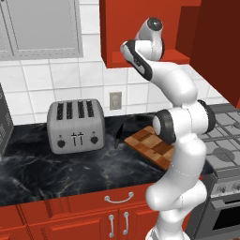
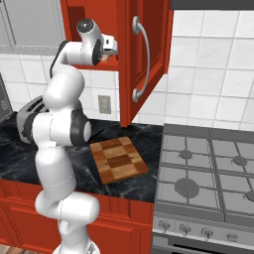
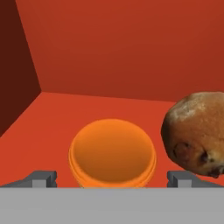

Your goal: Pick the bread, place it on the cutting board, pick the jam, place it on the counter, and close the cabinet.

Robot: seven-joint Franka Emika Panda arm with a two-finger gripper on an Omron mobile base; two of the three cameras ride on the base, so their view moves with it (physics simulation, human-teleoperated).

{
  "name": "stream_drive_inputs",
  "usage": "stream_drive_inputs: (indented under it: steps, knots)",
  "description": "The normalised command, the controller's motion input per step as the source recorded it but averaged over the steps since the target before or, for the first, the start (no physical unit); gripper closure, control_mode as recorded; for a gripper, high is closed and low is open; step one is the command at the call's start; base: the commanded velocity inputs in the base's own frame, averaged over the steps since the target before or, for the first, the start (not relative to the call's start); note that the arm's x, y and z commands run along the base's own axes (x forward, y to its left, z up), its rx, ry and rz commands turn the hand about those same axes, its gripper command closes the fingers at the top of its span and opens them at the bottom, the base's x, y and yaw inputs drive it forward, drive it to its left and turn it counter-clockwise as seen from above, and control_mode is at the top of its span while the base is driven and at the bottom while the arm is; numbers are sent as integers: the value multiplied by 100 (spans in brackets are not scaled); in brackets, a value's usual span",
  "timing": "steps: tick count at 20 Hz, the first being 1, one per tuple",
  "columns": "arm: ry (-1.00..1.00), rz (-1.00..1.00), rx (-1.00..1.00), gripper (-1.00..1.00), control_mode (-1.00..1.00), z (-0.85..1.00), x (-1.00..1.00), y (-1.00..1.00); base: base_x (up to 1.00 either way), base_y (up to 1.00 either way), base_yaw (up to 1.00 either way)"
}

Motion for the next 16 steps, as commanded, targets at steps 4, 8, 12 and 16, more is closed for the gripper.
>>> stream_drive_inputs:
  steps: [4,8,12,16]
  knots:
    - [0,0,0,-100,-100,-5,18,0,0,0,0]
    - [0,0,0,-100,-100,-4,19,0,0,0,0]
    - [0,0,0,-100,-100,0,23,0,0,0,0]
    - [0,0,0,-100,-100,-1,21,0,0,0,0]
